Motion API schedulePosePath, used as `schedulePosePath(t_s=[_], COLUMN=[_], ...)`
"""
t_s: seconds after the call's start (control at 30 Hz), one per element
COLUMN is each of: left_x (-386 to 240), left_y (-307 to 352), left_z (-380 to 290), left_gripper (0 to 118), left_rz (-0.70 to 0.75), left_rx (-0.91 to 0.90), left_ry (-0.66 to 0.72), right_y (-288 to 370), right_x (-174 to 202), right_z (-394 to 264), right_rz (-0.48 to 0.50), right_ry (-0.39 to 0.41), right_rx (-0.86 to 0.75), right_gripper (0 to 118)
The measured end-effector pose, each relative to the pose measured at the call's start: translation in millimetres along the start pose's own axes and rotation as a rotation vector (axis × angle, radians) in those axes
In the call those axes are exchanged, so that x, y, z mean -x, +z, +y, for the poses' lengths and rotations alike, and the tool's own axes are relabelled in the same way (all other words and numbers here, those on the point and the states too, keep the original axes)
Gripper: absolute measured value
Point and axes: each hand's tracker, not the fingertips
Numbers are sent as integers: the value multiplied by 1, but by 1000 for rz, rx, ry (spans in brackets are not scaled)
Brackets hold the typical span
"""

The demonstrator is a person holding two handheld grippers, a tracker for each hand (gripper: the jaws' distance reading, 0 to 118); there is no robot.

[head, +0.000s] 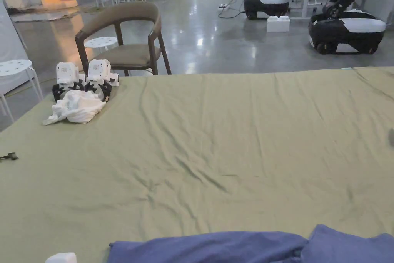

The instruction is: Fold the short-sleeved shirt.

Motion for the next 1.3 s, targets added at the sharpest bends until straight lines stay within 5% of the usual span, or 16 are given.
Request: schedulePosePath(t_s=[0.13,0.27,0.43,0.47,0.53,0.63,0.73,1.17,1.23,1.3], left_x=[-29,-65,-92,-96,-100,-102,-101,-79,-58,-36], left_y=[68,124,163,168,177,186,191,168,148,121], left_z=[12,16,20,22,24,25,24,29,31,29], left_gripper=[87,87,83,79,68,33,0,0,23,78], left_rz=[32,62,26,22,-8,-22,-26,-24,-73,-98], left_rx=[-259,-421,-523,-534,-545,-549,-547,-461,-393,-320], left_ry=[-121,-98,-76,-88,-96,-107,-105,-64,10,122], right_y=[46,85,110,114,118,121,122,117,116,115], right_x=[21,49,78,81,87,92,95,95,95,93], right_z=[8,20,21,23,25,22,20,14,12,6], right_rz=[40,128,160,175,219,215,203,205,210,219], right_ry=[9,-29,30,25,-9,3,35,27,24,20], right_rx=[-196,-308,-432,-436,-428,-451,-447,-426,-407,-386], right_gripper=[78,77,63,50,35,6,0,0,0,0])
